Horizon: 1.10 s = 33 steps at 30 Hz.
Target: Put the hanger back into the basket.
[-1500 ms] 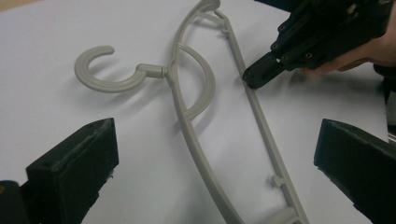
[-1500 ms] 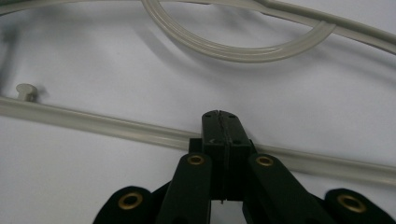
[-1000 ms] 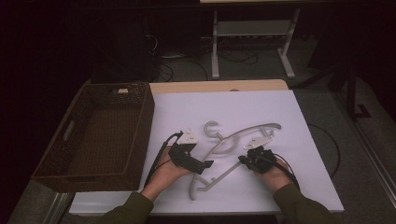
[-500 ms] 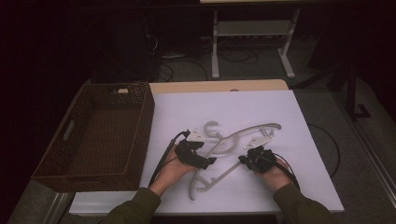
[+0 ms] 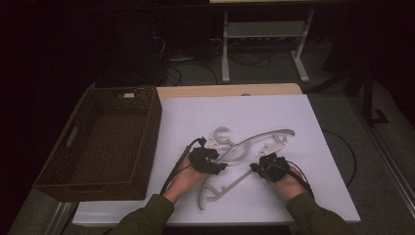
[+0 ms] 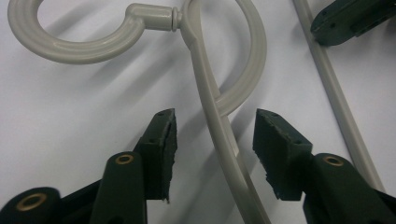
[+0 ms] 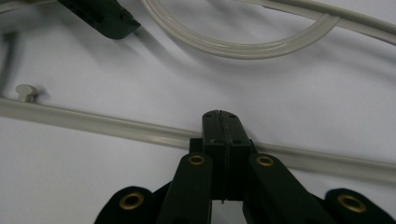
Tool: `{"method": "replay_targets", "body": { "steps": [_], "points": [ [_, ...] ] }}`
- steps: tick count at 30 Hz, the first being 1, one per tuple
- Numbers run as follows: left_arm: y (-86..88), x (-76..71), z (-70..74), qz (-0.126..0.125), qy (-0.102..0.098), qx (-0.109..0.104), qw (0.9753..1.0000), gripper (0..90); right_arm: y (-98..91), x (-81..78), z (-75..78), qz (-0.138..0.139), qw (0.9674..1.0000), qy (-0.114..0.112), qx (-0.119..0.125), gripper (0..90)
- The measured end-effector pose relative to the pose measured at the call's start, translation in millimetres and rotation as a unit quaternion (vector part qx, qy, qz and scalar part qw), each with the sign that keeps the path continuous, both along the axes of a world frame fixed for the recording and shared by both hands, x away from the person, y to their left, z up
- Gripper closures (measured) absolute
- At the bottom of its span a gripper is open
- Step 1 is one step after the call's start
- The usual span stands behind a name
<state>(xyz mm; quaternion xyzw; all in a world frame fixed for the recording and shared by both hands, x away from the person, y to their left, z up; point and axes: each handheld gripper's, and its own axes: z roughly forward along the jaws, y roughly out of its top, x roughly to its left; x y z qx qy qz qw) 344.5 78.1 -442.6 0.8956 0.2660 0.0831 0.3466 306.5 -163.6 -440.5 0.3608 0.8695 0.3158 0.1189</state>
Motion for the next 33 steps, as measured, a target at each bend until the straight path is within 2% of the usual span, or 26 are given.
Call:
{"method": "replay_targets", "body": {
  "steps": [8, 14, 21, 33],
  "points": [
    [-3.2, 2.1, -0.1, 0.006, 0.007, 0.0, 1.0, 60.6, -0.3, 0.2, -0.1, 0.0, 1.0, 0.002, 0.002, 89.7],
    [-4.6, 1.4, 0.2, 0.004, 0.008, 0.001, 1.0, 72.3, -0.4, 0.3, -0.1, 0.001, 1.0, 0.002, 0.003, 89.7],
    [-6.2, 0.2, 1.6, 0.008, 0.007, 0.007, 0.9999, 74.1, 0.1, 0.0, 0.4, 0.003, 1.0, -0.001, -0.002, 89.6],
    [-5.2, -0.2, 5.2, 0.031, 0.009, 0.001, 0.9995, 77.7, -0.1, -0.7, 2.8, 0.006, 0.9999, -0.009, 0.001, 89.6]
  ]
}}
